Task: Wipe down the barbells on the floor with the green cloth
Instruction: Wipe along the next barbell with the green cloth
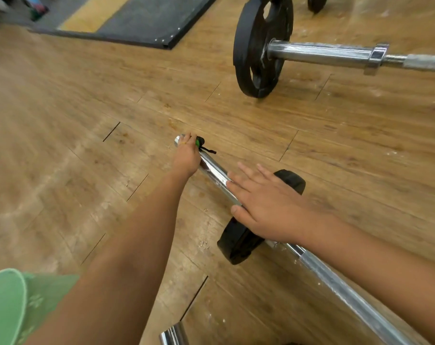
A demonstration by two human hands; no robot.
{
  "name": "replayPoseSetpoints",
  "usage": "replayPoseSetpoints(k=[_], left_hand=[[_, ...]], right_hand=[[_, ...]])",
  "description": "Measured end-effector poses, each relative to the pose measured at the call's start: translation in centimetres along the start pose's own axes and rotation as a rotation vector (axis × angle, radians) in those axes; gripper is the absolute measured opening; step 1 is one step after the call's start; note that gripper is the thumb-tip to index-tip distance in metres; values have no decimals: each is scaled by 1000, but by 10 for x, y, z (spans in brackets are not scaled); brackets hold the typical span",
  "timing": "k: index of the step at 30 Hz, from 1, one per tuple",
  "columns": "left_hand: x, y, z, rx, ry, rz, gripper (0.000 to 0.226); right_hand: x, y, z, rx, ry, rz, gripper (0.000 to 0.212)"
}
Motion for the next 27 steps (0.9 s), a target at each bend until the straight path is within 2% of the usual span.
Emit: replayPoseSetpoints(k=[4, 6, 9, 18, 20, 24, 27], left_hand=[[-7, 6, -3, -41, 59, -29, 47], [8, 0, -11, -29, -5, -78, 46], [28, -11, -15, 19, -106, -62, 48], [-16, 0, -11, -17, 115, -26, 46], [-10, -4, -14, 6, 82, -50, 40], [29, -25, -23, 99, -43, -11, 46], [29, -21, -21, 125, -59, 0, 49]], right_hand=[[1, -3, 6, -3, 28, 6, 70], [2, 0, 2, -2, 23, -6, 71], [5, 1, -5, -20, -14, -26, 69], [5, 3, -15, -44, -37, -5, 67], [4, 3, -19, -54, -43, -8, 67], [5, 3, -25, -73, -46, -24, 66], [4, 1, -27, -91, -43, -30, 66]])
Point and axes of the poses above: each hand's wrist, its own x-axis away from the middle knuckle, its own y-axis out of the back of the hand, z = x × y, the point moved 3 cm from there along -x, towards the middle knuckle, and after that the axes turned 7 degrees about x, right-handed, at the moved point
